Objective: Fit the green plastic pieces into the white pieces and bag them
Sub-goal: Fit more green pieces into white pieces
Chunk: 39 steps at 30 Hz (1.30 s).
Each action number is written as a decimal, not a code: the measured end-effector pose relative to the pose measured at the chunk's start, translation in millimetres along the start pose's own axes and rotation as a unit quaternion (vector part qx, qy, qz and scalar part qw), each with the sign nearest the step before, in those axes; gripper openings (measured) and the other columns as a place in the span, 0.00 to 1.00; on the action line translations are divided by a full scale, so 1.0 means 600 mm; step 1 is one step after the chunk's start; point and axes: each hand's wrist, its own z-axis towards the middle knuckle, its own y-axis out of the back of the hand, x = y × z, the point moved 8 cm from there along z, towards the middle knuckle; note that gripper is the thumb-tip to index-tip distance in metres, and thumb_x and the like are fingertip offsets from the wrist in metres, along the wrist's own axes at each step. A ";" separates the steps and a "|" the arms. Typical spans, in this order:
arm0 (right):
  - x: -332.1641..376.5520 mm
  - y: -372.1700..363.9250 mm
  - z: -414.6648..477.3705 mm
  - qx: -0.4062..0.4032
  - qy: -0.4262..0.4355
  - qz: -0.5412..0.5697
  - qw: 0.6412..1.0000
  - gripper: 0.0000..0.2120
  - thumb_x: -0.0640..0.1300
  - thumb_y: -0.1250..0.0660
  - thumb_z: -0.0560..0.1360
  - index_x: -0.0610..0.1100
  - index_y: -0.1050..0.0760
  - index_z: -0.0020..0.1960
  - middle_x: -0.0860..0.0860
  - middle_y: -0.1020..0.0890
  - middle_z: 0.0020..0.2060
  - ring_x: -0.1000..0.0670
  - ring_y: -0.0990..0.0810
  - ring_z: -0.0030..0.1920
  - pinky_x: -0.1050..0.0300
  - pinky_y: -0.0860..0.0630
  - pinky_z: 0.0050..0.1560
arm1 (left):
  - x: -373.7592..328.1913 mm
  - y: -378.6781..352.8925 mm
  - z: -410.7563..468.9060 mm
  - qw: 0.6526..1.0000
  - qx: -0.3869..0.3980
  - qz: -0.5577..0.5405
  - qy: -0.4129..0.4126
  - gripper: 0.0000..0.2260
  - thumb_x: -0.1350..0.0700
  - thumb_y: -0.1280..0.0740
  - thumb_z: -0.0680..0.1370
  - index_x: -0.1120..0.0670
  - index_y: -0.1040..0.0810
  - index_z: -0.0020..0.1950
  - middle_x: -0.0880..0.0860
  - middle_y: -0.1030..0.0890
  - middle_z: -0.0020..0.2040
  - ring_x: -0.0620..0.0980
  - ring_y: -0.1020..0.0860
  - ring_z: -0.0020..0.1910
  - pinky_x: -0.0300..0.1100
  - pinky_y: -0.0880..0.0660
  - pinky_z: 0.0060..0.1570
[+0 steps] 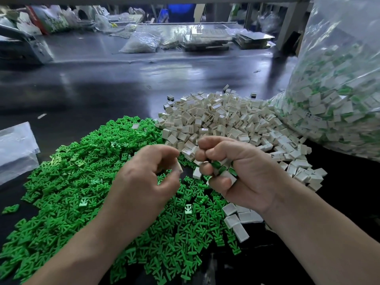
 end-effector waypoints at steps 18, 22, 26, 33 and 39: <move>-0.001 -0.018 -0.010 -0.020 0.126 -0.220 0.967 0.05 0.42 0.30 0.78 0.46 0.19 0.44 0.48 0.19 0.36 0.52 0.24 0.28 0.62 0.32 0.20 | 0.010 0.031 -0.007 0.996 0.020 -0.063 0.054 0.11 0.39 0.31 0.70 0.40 0.21 0.49 0.37 0.18 0.43 0.37 0.19 0.40 0.31 0.24 0.34; 0.003 -0.008 -0.007 -0.028 0.088 -0.144 0.985 0.04 0.39 0.32 0.79 0.42 0.23 0.45 0.47 0.19 0.35 0.52 0.27 0.26 0.64 0.34 0.20 | 0.024 0.015 -0.027 0.946 0.208 0.246 0.033 0.32 0.17 0.49 0.57 0.32 0.32 0.53 0.36 0.24 0.37 0.34 0.26 0.35 0.31 0.36 0.30; 0.000 -0.004 -0.005 -0.024 0.077 -0.141 0.987 0.03 0.39 0.32 0.79 0.43 0.23 0.46 0.47 0.20 0.34 0.52 0.28 0.26 0.63 0.34 0.20 | 0.034 -0.003 -0.038 0.903 0.268 0.334 0.039 0.41 0.16 0.54 0.52 0.32 0.40 0.61 0.32 0.32 0.42 0.36 0.32 0.44 0.38 0.36 0.40; -0.006 -0.004 -0.003 -0.032 0.074 -0.162 0.984 0.03 0.39 0.32 0.78 0.42 0.23 0.46 0.47 0.21 0.33 0.52 0.27 0.26 0.63 0.35 0.20 | 0.019 -0.005 -0.022 0.940 0.169 0.294 -0.038 0.11 0.39 0.41 0.77 0.41 0.24 0.53 0.39 0.23 0.44 0.40 0.26 0.41 0.38 0.29 0.39; -0.004 -0.001 -0.002 -0.040 0.080 -0.172 0.981 0.06 0.38 0.29 0.77 0.46 0.19 0.41 0.48 0.21 0.32 0.52 0.27 0.26 0.63 0.34 0.20 | 0.022 0.006 -0.014 0.976 0.087 0.198 -0.017 0.07 0.45 0.37 0.77 0.43 0.20 0.47 0.38 0.22 0.41 0.38 0.24 0.38 0.36 0.27 0.36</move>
